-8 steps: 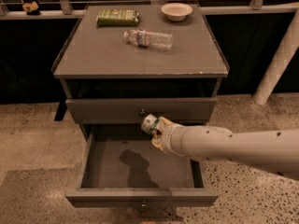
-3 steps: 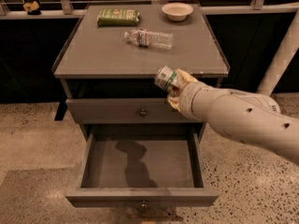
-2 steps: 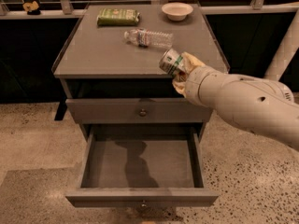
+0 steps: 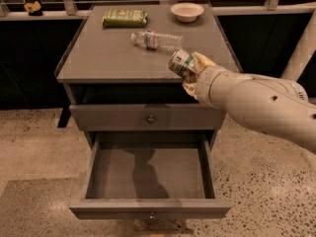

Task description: Pick 7up can from middle drawer and place on counter

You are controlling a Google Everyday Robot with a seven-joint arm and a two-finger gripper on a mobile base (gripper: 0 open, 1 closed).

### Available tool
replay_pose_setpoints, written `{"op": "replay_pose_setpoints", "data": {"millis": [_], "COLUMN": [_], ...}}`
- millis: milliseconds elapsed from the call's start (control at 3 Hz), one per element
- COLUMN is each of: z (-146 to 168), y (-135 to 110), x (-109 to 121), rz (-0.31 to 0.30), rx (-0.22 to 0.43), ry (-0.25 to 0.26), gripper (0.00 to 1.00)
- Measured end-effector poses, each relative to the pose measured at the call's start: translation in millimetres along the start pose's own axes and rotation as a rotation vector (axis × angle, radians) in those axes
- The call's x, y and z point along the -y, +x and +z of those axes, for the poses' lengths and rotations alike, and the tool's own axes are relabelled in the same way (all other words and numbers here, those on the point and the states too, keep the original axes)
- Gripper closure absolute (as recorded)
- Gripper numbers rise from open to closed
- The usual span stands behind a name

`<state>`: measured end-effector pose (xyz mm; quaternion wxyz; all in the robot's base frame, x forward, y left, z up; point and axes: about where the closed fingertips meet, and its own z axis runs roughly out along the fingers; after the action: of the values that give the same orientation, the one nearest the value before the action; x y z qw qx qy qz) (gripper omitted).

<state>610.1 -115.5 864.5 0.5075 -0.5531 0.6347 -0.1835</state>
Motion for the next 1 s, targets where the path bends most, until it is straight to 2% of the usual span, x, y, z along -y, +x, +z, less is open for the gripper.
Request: {"op": "replay_pose_setpoints", "data": {"millis": [333, 667, 1000], "z": [19, 38, 31], "y": [4, -4, -17], "x": [33, 92, 125], "rz": [-0.11, -0.243, -0.313], "rx": [-0.027, -0.087, -0.114], "ry": [-0.02, -0.037, -0.021], "gripper": [1.0, 1.0, 1.0]}}
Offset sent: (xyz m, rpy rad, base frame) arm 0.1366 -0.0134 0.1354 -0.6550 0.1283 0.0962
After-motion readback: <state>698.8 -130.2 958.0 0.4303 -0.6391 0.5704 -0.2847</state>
